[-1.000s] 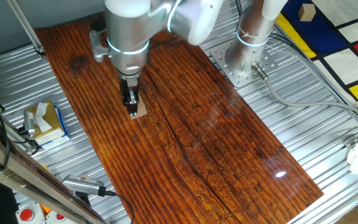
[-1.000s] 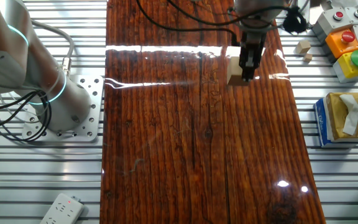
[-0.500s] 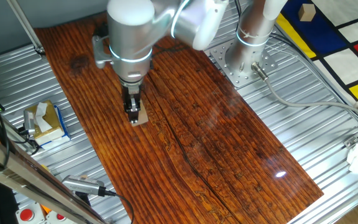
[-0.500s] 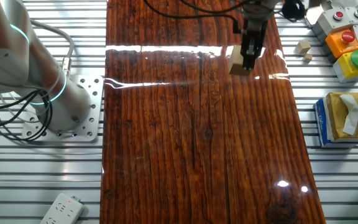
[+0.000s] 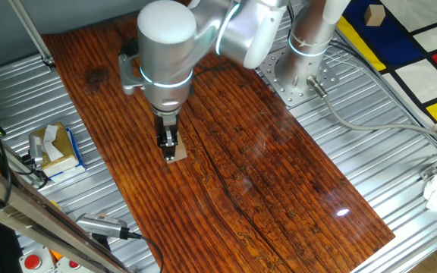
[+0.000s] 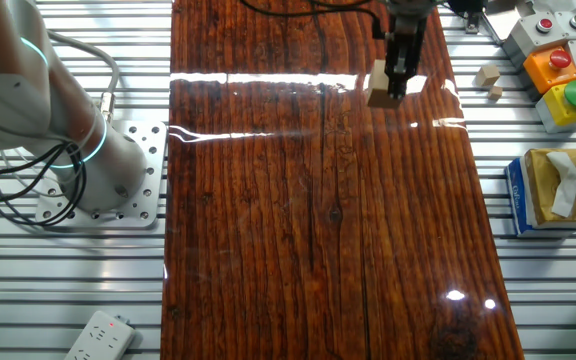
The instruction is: Pick up the small block on the left and move it to the right
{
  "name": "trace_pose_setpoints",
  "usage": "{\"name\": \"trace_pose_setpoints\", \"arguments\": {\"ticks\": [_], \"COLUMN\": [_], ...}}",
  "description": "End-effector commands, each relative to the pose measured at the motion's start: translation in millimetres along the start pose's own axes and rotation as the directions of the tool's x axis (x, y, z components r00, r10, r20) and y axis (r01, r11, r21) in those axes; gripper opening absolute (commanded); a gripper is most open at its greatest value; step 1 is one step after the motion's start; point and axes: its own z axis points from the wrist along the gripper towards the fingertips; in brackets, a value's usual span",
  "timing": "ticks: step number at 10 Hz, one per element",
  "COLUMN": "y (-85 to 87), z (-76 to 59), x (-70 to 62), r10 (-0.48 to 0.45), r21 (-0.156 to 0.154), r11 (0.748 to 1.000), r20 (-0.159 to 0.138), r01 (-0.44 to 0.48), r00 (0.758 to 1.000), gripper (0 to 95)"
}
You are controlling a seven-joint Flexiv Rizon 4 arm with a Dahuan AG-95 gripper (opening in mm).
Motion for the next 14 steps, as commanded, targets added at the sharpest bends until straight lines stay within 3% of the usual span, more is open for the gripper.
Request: {"name": "trace_pose_setpoints", "arguments": {"ticks": [1, 4, 8, 14], "y": [2.5, 13.1, 25.0, 27.0], "z": [-1.4, -6.5, -10.2, -8.5], "x": [-1.6, -9.0, -16.6, -18.0], "r10": [-0.015, -0.057, -0.047, -0.033], "r21": [-0.007, -0.024, -0.024, -0.017], "r11": [1.0, 0.998, 0.999, 0.999], "r20": [0.002, -0.018, -0.022, -0.04], "r01": [0.015, 0.057, 0.046, 0.032], "r00": [1.0, 0.998, 0.999, 0.999], "gripper": [0.0, 0.0, 0.0, 0.0]}}
